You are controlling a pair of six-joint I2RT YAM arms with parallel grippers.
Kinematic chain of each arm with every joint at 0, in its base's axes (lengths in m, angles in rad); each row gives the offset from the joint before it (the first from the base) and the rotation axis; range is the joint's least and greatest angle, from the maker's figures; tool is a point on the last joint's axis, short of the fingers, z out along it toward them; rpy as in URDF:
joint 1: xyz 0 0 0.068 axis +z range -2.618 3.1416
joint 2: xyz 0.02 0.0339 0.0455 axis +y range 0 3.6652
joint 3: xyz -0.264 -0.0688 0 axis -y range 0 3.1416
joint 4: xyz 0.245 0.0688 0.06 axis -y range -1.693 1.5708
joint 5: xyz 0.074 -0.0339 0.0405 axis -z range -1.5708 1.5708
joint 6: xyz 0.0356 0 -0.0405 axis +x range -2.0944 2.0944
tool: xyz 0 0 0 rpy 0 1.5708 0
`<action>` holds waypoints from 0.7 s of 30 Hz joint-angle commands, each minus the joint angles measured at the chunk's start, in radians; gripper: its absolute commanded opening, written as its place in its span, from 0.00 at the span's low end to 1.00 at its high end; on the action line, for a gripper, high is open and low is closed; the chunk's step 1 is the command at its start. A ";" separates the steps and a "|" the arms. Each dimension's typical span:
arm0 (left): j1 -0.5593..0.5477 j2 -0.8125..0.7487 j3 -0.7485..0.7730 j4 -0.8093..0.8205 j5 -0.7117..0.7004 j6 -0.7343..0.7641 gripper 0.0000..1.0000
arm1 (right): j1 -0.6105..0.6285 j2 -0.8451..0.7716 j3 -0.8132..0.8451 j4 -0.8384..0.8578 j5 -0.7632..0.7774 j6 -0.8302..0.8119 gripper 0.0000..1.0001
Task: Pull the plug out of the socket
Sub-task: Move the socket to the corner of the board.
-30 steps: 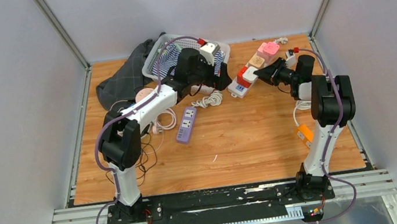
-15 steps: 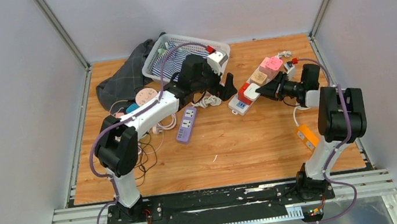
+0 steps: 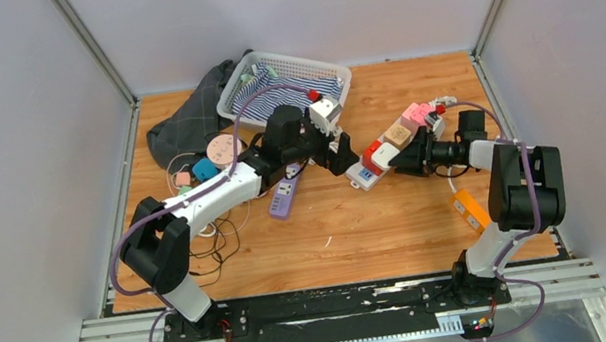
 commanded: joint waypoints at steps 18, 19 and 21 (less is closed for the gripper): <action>-0.078 -0.219 -0.190 0.082 0.017 0.054 1.00 | -0.210 -0.358 0.084 -0.542 -0.009 -0.577 1.00; -0.095 -0.238 -0.198 0.087 0.007 0.064 1.00 | -0.211 -0.407 0.096 -0.577 0.027 -0.633 1.00; -0.126 -0.277 -0.221 0.098 -0.012 0.088 1.00 | -0.211 -0.507 0.114 -0.626 0.076 -0.763 1.00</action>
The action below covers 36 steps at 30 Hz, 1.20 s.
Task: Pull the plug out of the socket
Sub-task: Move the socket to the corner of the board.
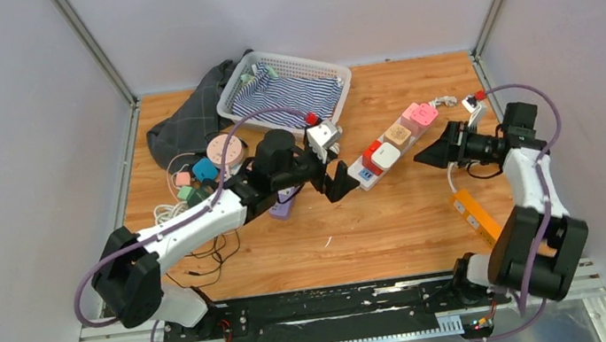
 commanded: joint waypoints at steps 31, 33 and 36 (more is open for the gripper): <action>-0.181 0.485 -0.403 1.404 -0.464 0.169 1.00 | -0.015 -0.558 -0.099 -0.029 0.143 -0.347 0.98; -0.181 0.514 -0.363 1.397 -0.437 0.163 1.00 | -0.016 -0.566 -0.101 -0.030 0.141 -0.349 0.98; -0.177 0.549 -0.304 1.385 -0.420 0.130 1.00 | -0.017 -0.570 -0.103 -0.030 0.138 -0.349 0.99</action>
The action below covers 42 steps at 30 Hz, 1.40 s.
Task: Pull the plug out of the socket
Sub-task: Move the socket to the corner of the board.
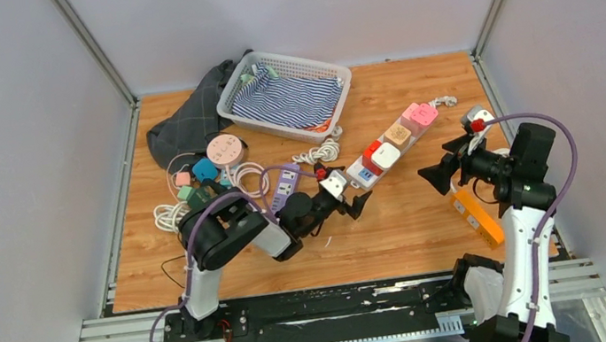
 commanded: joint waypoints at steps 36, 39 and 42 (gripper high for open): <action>0.022 0.172 0.369 -0.494 -0.209 -0.292 1.00 | -0.022 -0.020 -0.009 -0.006 -0.019 0.006 0.99; 0.022 0.169 0.358 -0.513 -0.209 -0.289 1.00 | -0.022 -0.023 -0.009 -0.007 -0.020 0.006 0.99; 0.023 0.175 0.368 -0.540 -0.187 -0.283 1.00 | -0.023 -0.022 -0.010 -0.008 -0.020 0.006 0.99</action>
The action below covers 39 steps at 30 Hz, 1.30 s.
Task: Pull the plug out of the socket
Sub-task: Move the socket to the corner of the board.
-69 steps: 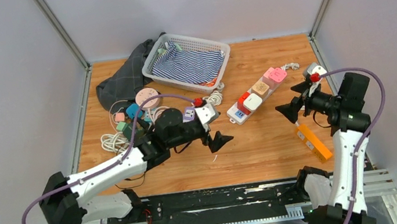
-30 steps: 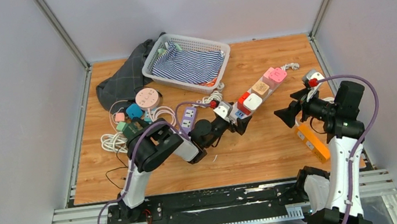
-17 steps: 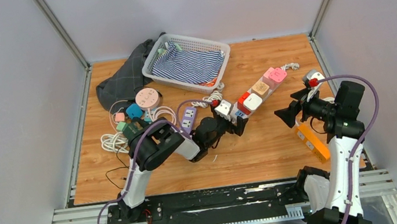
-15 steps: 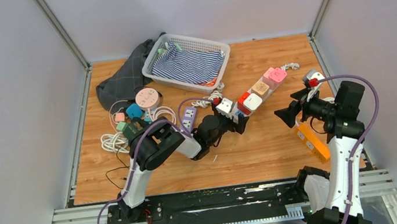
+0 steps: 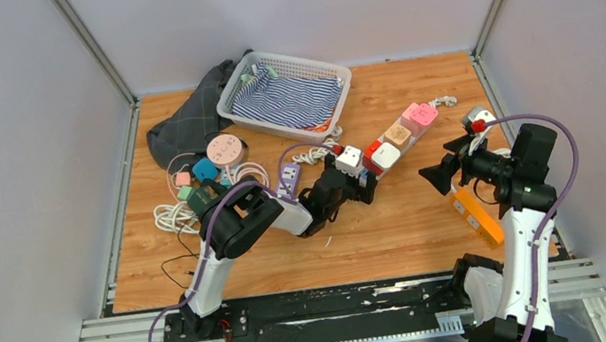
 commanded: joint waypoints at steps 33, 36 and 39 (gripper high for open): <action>-0.076 -0.166 -0.219 -0.160 0.195 -0.301 0.34 | -0.037 -0.018 -0.010 -0.022 -0.060 0.002 0.99; -0.109 -0.193 -0.272 -0.165 0.150 -0.362 0.27 | -0.039 -0.016 -0.011 -0.025 -0.063 -0.005 0.99; -0.158 -0.208 -0.306 -0.165 0.086 -0.378 0.25 | -0.039 -0.018 -0.011 -0.036 -0.062 -0.021 0.99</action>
